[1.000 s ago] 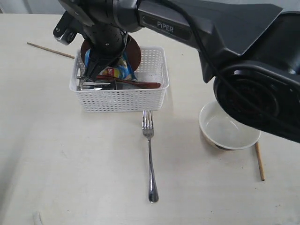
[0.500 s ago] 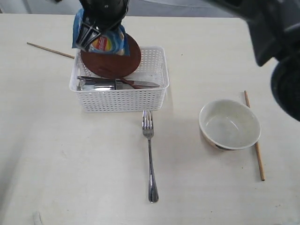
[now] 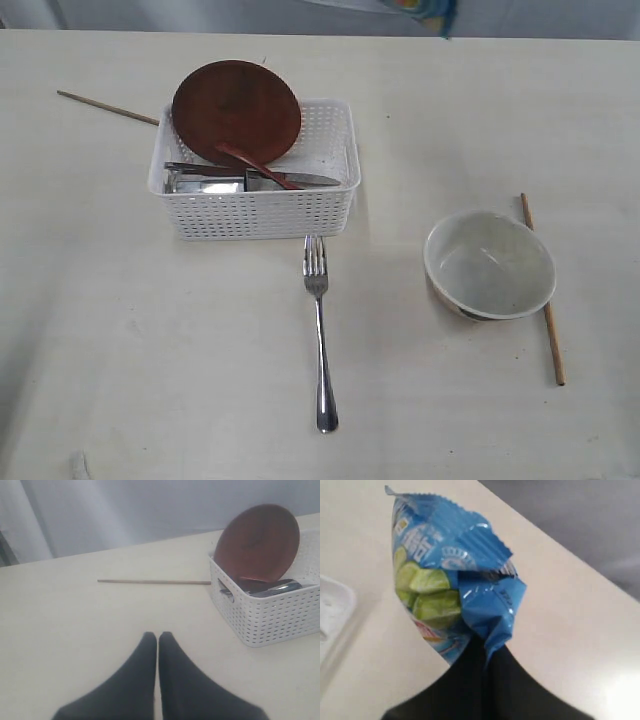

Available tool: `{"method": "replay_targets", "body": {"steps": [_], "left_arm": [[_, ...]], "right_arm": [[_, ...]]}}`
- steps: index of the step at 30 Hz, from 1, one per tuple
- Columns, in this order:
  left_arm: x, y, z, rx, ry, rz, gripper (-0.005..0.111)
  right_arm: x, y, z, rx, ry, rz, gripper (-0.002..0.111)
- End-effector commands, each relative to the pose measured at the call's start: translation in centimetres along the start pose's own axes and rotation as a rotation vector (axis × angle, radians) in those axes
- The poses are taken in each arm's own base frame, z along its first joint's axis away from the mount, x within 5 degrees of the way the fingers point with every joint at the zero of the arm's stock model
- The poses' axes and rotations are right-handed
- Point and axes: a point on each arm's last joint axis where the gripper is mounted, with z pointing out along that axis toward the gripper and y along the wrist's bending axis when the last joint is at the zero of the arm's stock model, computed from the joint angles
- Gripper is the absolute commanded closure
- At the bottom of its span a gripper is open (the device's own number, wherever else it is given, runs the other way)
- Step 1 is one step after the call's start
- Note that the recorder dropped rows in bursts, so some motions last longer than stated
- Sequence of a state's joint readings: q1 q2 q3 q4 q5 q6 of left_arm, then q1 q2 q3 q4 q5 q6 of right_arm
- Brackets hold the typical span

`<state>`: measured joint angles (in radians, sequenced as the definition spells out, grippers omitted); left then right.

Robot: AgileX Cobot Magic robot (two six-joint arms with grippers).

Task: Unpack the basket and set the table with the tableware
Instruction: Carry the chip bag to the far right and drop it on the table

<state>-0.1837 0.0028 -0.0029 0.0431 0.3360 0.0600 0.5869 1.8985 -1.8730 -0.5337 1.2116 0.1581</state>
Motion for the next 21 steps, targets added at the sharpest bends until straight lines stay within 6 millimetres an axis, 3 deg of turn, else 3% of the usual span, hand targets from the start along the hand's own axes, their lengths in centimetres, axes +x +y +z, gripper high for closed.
{"method": "replay_targets", "body": {"steps": [1,7,11,14,16,21], "left_arm": [[0.0,0.0,0.0,-0.008,-0.006,-0.002,0.105],[0.0,0.0,0.0,-0.008,-0.006,-0.002,0.105],[0.0,0.0,0.0,-0.008,-0.006,-0.002,0.105],[0.0,0.0,0.0,-0.008,-0.006,-0.002,0.105],[0.0,0.0,0.0,-0.008,-0.006,-0.002,0.105],[0.0,0.0,0.0,-0.008,-0.006,-0.002,0.105]], "right_arm": [[3.9,-5.2,3.8,0.078,0.171,0.165,0.108],[10.7,-9.7,9.4,0.141,0.433,0.312,0.108],[14.4,-10.8,11.4,0.116,0.566,0.362,0.108],[15.4,-10.4,12.3,0.007,0.571,0.356,0.106],[15.4,-10.1,12.4,-0.059,0.56,0.349,0.096],[14.7,-10.3,11.8,-0.064,0.539,0.341,0.056]]}}
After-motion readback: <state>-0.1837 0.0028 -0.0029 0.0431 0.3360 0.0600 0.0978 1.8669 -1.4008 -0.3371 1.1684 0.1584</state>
